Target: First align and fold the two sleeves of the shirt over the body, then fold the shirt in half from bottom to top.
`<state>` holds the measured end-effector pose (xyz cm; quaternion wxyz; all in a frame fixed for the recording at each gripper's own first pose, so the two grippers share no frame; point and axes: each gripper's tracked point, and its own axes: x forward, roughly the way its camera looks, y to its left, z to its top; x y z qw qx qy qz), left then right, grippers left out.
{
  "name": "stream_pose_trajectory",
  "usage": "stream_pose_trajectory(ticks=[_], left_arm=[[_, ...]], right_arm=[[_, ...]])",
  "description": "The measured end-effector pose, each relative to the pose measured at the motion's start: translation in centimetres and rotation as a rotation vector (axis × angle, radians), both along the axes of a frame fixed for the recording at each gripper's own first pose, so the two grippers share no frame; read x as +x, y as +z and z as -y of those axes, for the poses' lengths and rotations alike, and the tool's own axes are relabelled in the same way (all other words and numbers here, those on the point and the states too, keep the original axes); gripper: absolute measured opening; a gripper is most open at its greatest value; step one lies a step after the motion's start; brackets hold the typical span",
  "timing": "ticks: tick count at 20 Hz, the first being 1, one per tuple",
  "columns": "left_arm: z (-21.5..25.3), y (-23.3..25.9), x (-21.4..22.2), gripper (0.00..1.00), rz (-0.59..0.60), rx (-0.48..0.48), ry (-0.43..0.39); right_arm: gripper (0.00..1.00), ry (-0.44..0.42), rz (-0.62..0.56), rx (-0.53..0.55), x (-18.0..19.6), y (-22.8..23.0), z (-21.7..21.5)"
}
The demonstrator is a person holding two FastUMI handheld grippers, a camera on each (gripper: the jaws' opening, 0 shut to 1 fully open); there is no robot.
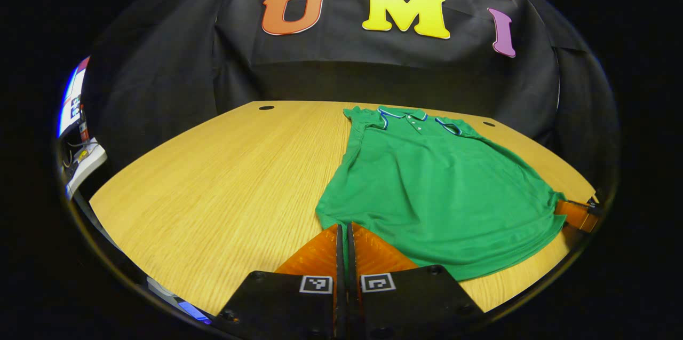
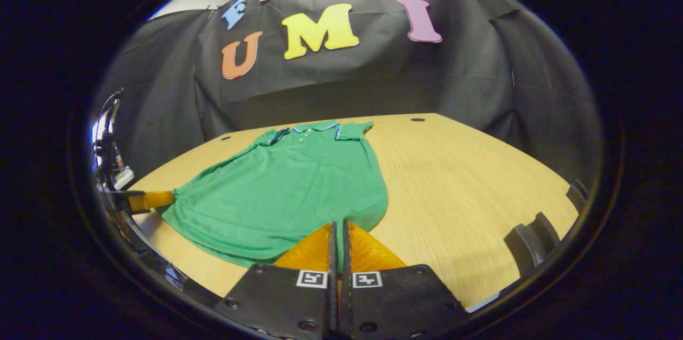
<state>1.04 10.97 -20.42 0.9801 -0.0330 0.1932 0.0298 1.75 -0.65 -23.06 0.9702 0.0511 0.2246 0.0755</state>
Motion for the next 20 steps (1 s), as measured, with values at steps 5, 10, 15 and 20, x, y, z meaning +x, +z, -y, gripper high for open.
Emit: stream_pose_trajectory(ticks=[5,10,15,20], left_arm=[[-0.2,4.7,1.4,0.07,0.076,0.047,0.0],[0.8,9.9,3.8,0.07,0.171,0.1,-0.032],[1.1,14.4,7.4,0.06,0.269,0.128,-0.044],[0.5,18.2,13.7,0.07,0.31,0.114,-0.035]], right_arm=[[0.0,0.021,0.107,-0.029,1.4,5.4,0.7],[0.0,0.029,0.267,-0.089,4.4,11.6,0.8],[0.0,0.041,0.36,-0.153,8.5,14.5,-1.0],[0.0,0.015,0.441,-0.173,14.6,19.6,-2.3]])
